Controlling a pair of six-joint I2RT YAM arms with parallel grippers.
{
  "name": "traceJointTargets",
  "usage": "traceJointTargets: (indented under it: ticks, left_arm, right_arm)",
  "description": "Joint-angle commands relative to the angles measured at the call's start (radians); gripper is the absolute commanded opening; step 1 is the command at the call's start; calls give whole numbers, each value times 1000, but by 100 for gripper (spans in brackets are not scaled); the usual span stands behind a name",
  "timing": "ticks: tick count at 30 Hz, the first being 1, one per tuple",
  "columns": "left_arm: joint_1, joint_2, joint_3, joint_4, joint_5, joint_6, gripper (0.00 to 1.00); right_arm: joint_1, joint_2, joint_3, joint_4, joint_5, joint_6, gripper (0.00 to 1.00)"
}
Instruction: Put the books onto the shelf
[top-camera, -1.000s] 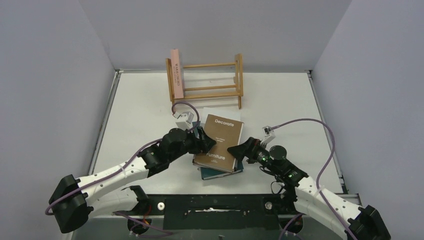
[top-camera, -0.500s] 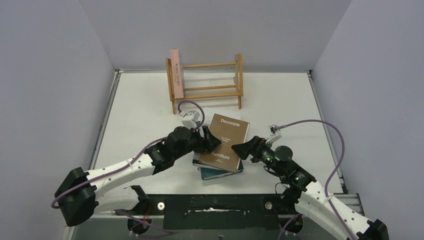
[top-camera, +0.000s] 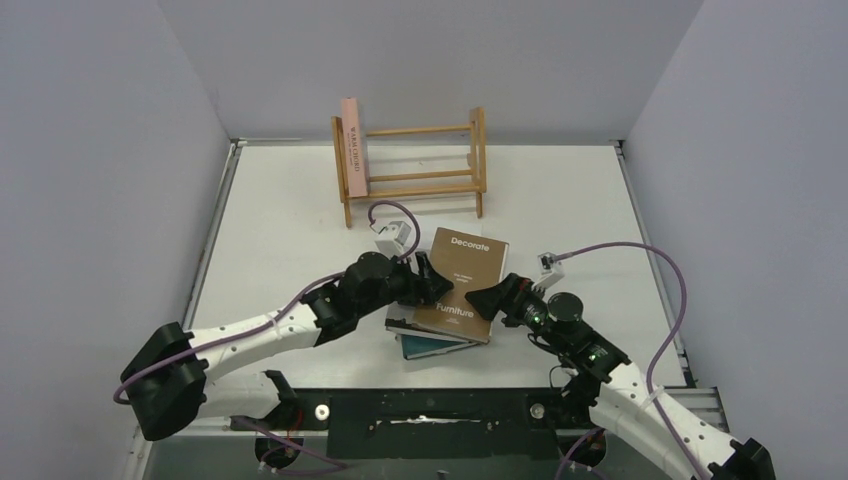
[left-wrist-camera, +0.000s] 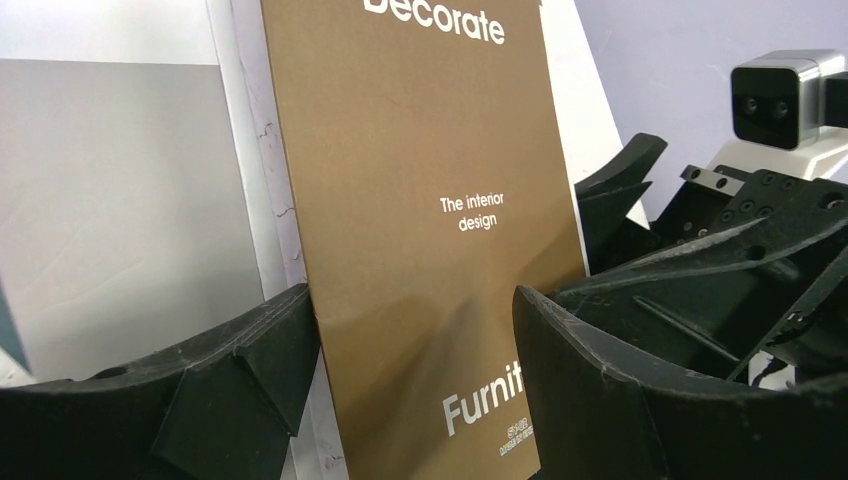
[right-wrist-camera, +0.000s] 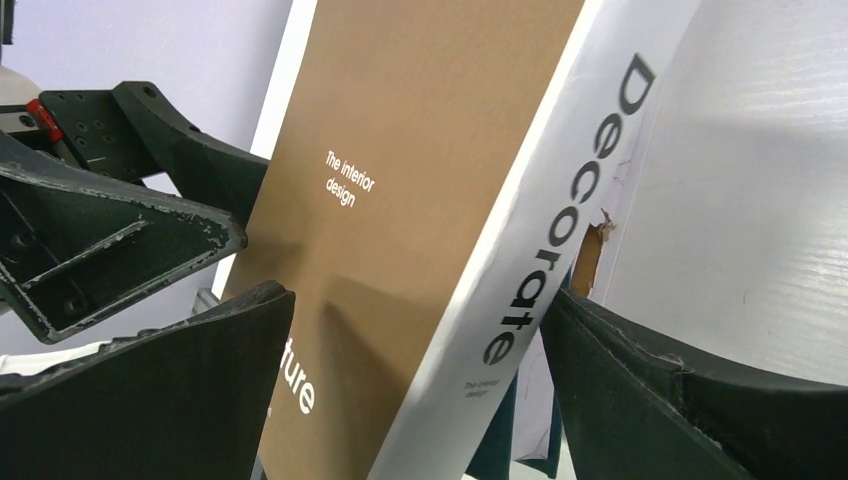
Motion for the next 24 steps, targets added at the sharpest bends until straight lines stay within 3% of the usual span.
traceJointTargets:
  ticks: [1, 11, 16, 21, 24]
  left_arm:
    - [-15, 36, 47, 79, 32, -4, 69]
    - [-27, 73, 32, 139, 64, -1, 69]
    - [-34, 94, 16, 195, 99, 2, 69]
    - [-42, 122, 23, 228, 123, 13, 69]
    - [-43, 137, 26, 251, 139, 24, 69]
  right_arm:
    - [-24, 21, -23, 120, -38, 8, 98]
    - [-81, 70, -57, 265, -114, 8, 100]
    - [-90, 70, -34, 268, -128, -9, 96]
    - [-92, 57, -12, 258, -141, -20, 85]
    - [-92, 32, 8, 230, -150, -27, 68]
